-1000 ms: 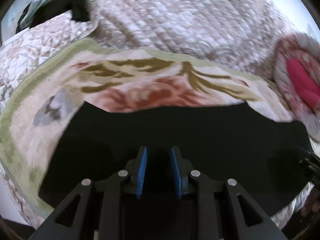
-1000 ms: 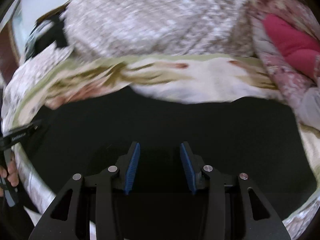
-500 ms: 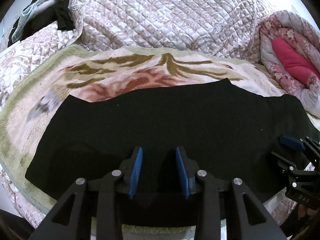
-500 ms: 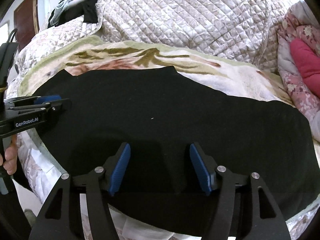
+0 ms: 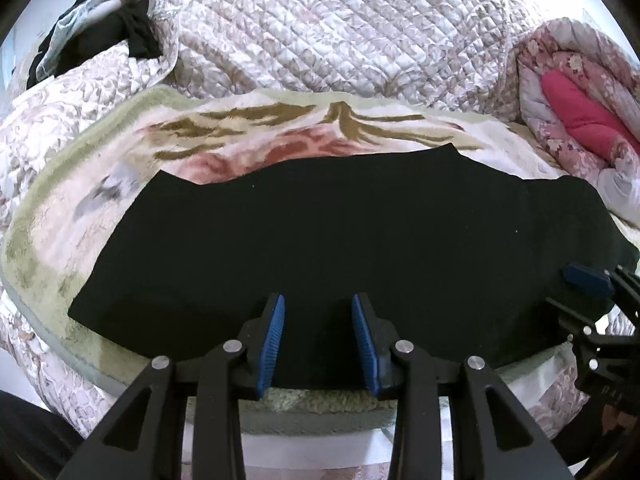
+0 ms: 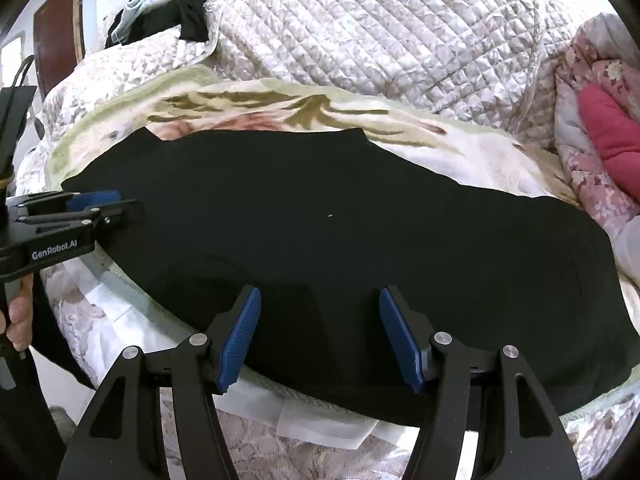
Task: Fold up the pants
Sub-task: 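Smooth the folded pants with both grippers open, then hold above them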
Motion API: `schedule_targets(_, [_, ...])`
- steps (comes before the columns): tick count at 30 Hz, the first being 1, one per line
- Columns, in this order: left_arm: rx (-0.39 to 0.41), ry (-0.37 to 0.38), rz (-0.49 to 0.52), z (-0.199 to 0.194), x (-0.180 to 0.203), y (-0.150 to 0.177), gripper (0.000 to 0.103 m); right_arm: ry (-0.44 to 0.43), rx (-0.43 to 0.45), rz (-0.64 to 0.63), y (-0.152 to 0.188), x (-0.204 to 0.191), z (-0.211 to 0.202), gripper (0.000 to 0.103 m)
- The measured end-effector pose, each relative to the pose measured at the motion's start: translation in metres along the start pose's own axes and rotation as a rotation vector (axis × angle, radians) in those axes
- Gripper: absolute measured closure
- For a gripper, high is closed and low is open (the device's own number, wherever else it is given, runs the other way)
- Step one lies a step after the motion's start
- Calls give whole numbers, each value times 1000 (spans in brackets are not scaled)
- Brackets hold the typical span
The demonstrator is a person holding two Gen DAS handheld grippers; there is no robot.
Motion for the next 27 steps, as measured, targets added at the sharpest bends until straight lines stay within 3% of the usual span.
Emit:
schedule_targets(13, [8, -3, -39, -3, -15, 2, 64, -11, 7, 18, -1, 2, 6, 40])
schedule_targets(20, [-5, -65, -126, -5, -50, 2, 64, -6, 19, 107, -7, 18, 2, 40])
schedule_targets(27, [-5, -76, -203, -12, -82, 6, 64, -19, 39, 125, -5, 16, -4, 40])
Point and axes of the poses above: each gripper's, at about its wrist camera, not at the fingertips, and z roughly the way its jaws point, x to its right, y to its underside, the point moved 2 cm from there along z, roughly the way its jaws point, and after that the axes turned 11 degrees about -x, right-handed, at the moved point
